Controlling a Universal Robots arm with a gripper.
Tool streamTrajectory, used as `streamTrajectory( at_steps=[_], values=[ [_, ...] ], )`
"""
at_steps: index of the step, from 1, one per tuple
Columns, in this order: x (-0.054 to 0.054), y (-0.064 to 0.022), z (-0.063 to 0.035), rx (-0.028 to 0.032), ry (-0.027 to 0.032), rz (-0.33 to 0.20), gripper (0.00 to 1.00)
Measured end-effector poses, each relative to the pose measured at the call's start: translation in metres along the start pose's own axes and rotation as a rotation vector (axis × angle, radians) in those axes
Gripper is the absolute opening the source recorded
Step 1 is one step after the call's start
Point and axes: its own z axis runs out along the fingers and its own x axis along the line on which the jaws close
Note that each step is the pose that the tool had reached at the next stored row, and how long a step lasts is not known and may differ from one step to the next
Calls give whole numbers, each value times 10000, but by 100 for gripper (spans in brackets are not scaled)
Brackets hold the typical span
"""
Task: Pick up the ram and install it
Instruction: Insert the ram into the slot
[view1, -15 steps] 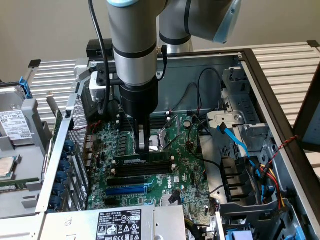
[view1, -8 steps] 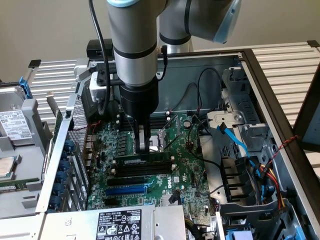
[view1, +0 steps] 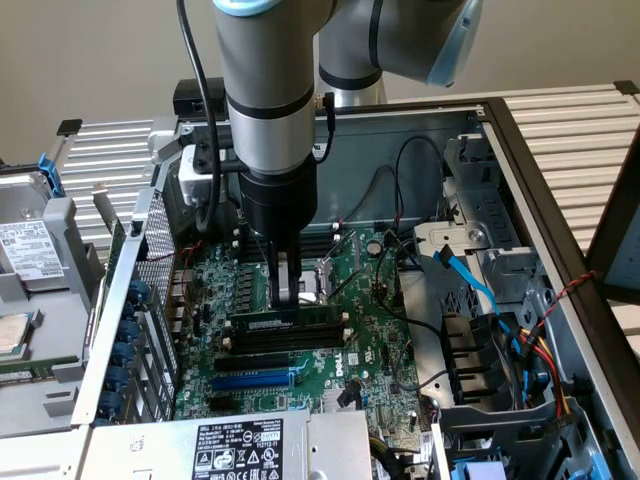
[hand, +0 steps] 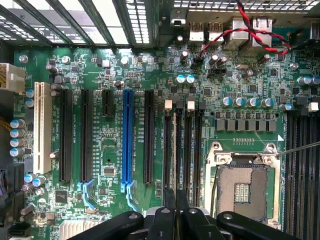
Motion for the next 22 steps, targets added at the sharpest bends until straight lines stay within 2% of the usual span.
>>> streamTrajectory(
  at_steps=[22],
  values=[
    [62, -4, 2, 1, -1, 110, 13]
  ],
)
